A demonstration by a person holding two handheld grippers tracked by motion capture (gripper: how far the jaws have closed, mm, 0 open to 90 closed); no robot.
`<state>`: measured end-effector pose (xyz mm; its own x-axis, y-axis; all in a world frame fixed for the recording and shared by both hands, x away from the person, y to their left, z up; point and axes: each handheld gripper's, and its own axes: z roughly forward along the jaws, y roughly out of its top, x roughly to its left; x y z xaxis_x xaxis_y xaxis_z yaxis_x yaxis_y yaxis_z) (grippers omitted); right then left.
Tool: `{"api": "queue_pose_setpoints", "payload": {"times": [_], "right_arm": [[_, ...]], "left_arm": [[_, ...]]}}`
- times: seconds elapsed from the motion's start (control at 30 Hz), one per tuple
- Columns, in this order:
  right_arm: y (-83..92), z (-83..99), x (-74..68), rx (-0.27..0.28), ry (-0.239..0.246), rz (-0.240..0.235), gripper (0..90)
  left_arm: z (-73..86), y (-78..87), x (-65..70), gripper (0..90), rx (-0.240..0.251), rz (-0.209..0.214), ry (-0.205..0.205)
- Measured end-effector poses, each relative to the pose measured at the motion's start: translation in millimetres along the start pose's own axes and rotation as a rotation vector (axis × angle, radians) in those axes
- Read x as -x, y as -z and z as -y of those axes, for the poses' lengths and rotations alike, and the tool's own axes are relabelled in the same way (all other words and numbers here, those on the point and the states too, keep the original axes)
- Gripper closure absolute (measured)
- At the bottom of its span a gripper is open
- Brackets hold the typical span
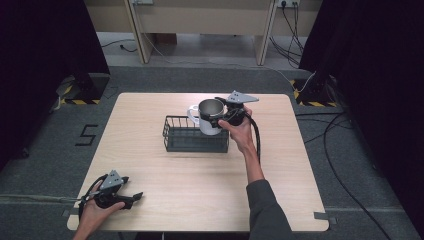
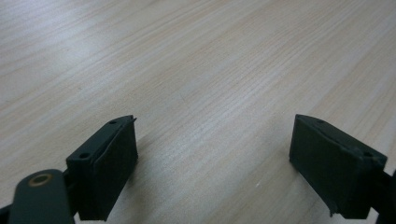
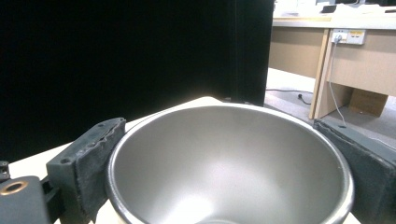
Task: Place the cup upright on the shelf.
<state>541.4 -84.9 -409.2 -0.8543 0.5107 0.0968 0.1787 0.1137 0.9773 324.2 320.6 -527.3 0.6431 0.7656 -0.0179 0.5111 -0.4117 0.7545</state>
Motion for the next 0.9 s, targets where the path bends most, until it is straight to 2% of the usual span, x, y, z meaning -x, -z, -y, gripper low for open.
{"api": "queue_pose_setpoints", "payload": {"times": [0.37, 0.77, 0.9], "right_arm": [[-7.0, 7.2, 0.6, -0.029, 0.010, -0.013, 6.2], [-9.3, 15.3, 1.3, -0.072, 0.024, -0.003, 6.2], [-8.5, 19.8, 2.1, -0.064, 0.013, -0.002, 6.1]], "left_arm": [[0.0, 0.0, 0.0, 14.4, 0.000, 0.000, 0.000], [0.0, 0.0, 0.0, 14.4, 0.000, 0.000, 0.000], [0.0, 0.0, 0.0, 14.4, 0.000, 0.000, 0.000]]}}
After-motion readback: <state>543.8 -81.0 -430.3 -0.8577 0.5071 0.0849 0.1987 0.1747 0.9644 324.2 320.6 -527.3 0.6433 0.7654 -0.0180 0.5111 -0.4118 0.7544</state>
